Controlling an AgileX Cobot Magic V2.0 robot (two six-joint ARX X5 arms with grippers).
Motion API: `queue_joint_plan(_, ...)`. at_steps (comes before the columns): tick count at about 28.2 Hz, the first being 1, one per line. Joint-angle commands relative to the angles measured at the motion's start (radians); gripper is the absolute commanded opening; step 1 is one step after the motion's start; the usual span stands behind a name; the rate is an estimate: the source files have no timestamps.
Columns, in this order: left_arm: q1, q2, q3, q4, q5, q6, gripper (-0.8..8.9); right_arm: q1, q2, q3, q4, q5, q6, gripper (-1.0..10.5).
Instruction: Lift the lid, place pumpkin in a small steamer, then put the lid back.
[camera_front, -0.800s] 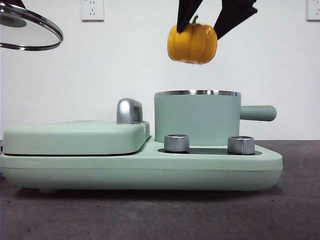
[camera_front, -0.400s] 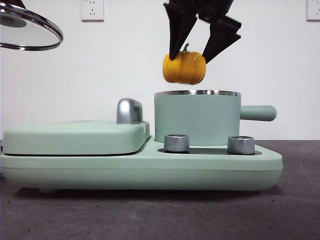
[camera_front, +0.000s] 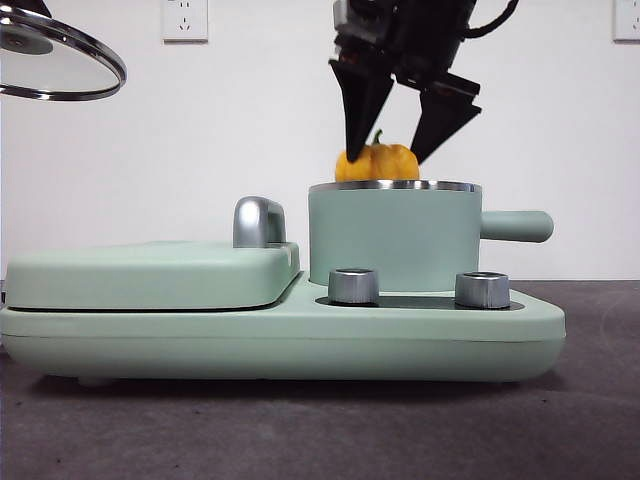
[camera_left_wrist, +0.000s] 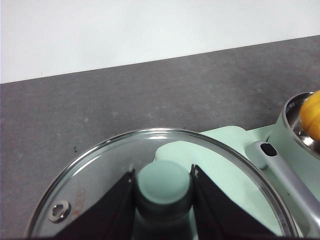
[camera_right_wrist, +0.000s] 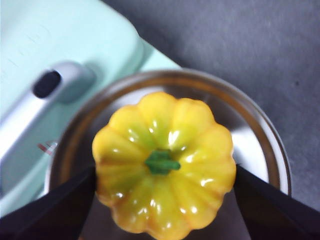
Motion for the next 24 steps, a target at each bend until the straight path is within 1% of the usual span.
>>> queue_joint_plan(1, 0.0, -0.001, 0.016, 0.04, 0.0, 0.012, 0.11, 0.004, 0.024, 0.027, 0.003, 0.006, -0.012, 4.0)
queue_joint_plan(5, 0.0, -0.001, 0.016, 0.04, 0.0, 0.026, 0.11, 0.005, 0.039, 0.027, 0.002, 0.006, -0.019, 4.0)
queue_joint_plan(12, 0.0, -0.001, 0.016, 0.039, 0.0, 0.026, 0.11, 0.006, 0.098, 0.027, -0.018, 0.006, -0.036, 4.0)
queue_joint_plan(24, 0.0, -0.001, 0.016, 0.039, 0.0, 0.026, 0.11, 0.02, 0.169, 0.027, -0.02, 0.006, -0.045, 4.0)
